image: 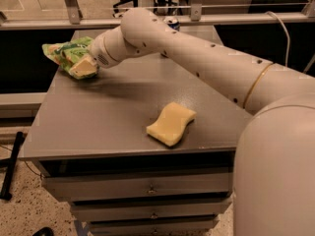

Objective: Pick green rice chip bag

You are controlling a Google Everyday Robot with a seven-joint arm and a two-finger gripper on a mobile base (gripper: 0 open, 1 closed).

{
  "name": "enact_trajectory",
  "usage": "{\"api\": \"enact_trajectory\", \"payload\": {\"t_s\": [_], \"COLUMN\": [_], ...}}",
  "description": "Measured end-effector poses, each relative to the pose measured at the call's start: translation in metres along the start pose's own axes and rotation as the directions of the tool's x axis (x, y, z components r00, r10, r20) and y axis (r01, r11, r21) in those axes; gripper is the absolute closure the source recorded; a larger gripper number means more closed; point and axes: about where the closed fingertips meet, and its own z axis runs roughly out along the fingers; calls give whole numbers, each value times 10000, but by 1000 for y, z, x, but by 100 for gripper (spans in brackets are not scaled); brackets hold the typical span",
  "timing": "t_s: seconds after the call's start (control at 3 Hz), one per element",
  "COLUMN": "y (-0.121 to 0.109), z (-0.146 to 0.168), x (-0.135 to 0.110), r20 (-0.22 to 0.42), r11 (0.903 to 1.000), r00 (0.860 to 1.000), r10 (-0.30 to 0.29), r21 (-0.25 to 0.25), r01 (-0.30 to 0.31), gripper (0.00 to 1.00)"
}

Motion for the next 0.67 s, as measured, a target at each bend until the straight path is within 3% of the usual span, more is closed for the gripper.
{"api": "enact_trajectory", "payload": {"t_s": [0.33, 0.67], "y": [1, -8], "z": [-24, -66], "x": [-7, -8], "r20": [1035, 2439], "r11": [9999, 9990], "r00": [9946, 9697], "r10": [84, 99], "r21": [-138, -443], "r01": [-70, 10], "gripper": [100, 100]}}
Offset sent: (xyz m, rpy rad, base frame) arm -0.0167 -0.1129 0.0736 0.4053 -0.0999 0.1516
